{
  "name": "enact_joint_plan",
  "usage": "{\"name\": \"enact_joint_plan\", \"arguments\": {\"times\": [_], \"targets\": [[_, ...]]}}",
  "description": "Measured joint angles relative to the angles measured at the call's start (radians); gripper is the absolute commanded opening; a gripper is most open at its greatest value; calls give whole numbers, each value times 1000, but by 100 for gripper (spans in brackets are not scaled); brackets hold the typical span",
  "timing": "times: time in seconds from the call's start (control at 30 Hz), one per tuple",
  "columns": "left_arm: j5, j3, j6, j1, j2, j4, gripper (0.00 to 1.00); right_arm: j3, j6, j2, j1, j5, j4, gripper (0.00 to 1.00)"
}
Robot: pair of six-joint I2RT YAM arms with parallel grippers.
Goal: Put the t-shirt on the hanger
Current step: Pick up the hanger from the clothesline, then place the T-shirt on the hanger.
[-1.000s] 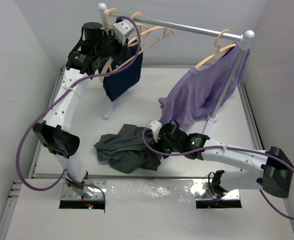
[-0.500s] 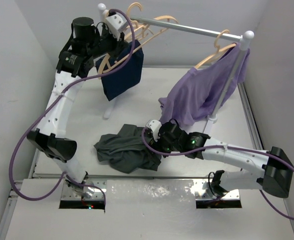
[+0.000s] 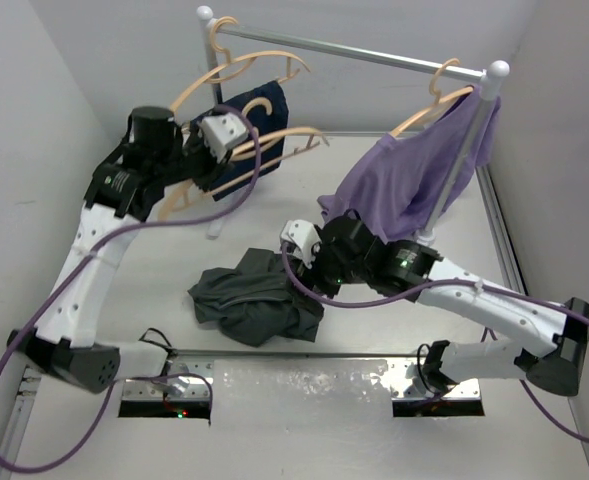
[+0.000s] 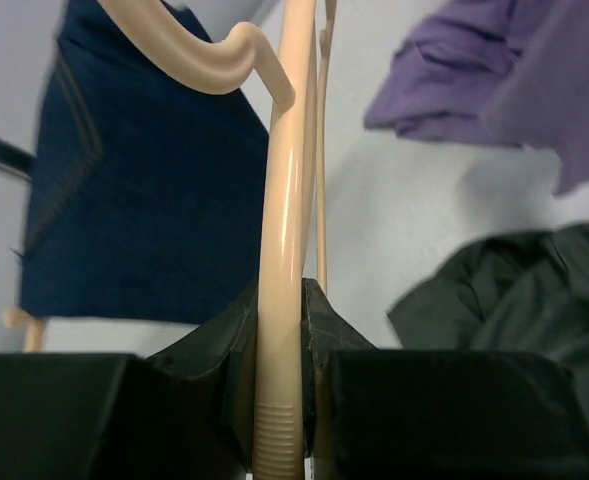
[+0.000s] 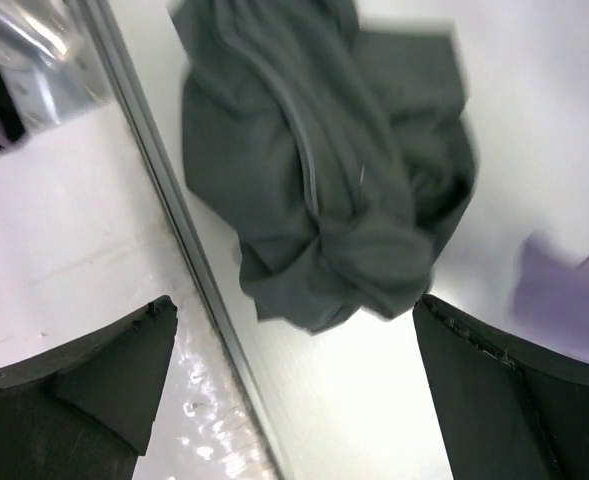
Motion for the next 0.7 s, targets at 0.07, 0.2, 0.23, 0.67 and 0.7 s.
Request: {"name": "enact_joint_plan", "arguments": {"times": [0.07, 0.2, 0.23, 0.67, 0.7], "targets": [[10, -75, 27, 0, -75, -43, 0, 88, -35, 0, 0, -10, -36, 98], [66, -228, 123, 0, -231, -159, 0, 281, -97, 6, 0, 3, -89, 97], [87, -275, 148, 0, -271, -187, 0, 313, -110, 5, 0, 14, -85, 99], [366, -454, 255, 0, -469, -311, 0, 351, -290, 142, -80, -101, -81, 99], [375, -451, 268, 0, -468, -322, 0, 351, -291, 154, -83, -110, -79, 99]]}}
